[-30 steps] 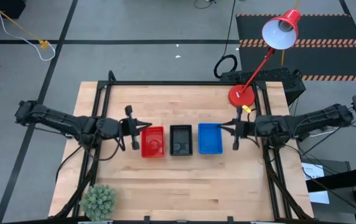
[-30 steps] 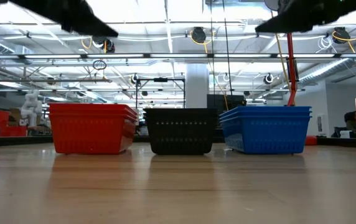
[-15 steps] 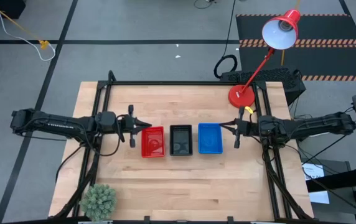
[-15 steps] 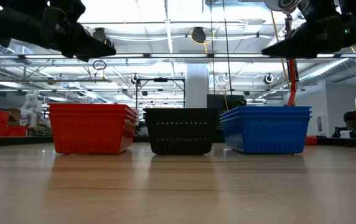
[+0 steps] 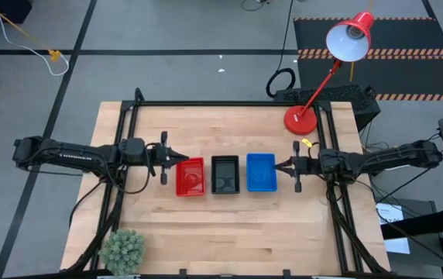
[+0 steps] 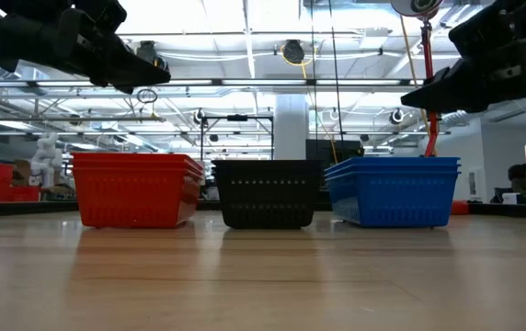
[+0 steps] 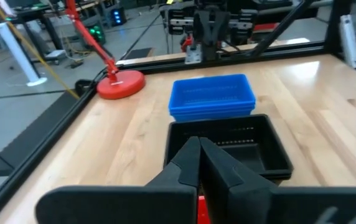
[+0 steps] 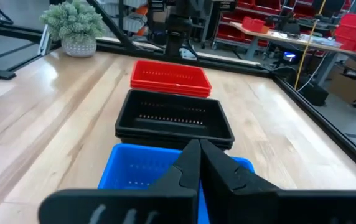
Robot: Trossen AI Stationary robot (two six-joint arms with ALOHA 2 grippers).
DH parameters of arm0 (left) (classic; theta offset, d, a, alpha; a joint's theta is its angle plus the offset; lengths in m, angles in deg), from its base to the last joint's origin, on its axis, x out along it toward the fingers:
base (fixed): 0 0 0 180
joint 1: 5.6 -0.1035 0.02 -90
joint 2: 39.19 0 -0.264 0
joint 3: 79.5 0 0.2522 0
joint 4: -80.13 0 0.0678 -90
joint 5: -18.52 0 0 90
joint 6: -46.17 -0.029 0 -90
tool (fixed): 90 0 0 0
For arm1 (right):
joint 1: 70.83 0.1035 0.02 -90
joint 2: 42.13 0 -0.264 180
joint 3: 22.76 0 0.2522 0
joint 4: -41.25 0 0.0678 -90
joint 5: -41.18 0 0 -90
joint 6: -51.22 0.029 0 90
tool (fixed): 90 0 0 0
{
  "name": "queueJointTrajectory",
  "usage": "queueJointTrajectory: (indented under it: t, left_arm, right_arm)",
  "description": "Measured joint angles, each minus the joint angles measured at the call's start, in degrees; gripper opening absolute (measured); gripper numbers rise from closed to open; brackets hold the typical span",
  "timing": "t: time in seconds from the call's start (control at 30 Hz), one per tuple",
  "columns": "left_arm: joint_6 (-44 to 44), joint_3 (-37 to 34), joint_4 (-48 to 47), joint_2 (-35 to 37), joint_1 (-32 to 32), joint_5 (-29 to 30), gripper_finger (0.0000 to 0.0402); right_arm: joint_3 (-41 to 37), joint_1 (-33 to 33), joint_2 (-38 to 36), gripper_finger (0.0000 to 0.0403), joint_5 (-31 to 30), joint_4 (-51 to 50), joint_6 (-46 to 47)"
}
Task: Stack baskets by color
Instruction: Return to Home Position
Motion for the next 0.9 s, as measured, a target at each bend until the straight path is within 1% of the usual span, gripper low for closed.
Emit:
queueJointTrajectory:
  t: [0.13,0.23,0.37,0.57,0.63,0.77,0.9]
  left_arm:
    - [0.4,0.0,0.0,0.0,-0.6,-4.4,0.0010]
    - [0.5,0.0,0.1,0.0,-0.6,-5.7,0.0003]
    - [0.3,0.0,0.1,-0.2,-0.6,-6.4,0.0010]
    - [0.1,0.0,0.0,-0.3,-0.6,-9.7,0.0004]
    - [0.7,-0.9,1.4,-0.3,-0.6,-9.7,0.0008]
    - [2.7,-5.2,7.1,-0.3,-0.5,-9.3,0.0003]
    - [4.9,-9.1,12.6,-0.2,0.5,-5.3,0.0004]
  right_arm:
    - [-2.1,0.0,-0.8,0.0000,0.0,1.7,0.0]
    - [-3.9,0.0,-1.5,0.0000,0.0,3.0,0.0]
    - [-5.3,0.0,-2.3,0.0000,0.0,5.3,0.0]
    - [-5.4,0.0,-4.1,0.0000,0.0,4.4,-0.1]
    - [-5.4,0.0,-4.8,0.0000,0.0,3.6,-0.1]
    - [-5.4,0.0,-6.0,0.0000,0.0,1.6,0.0]
    - [-5.5,0.0,-7.1,0.0000,0.0,0.9,0.0]
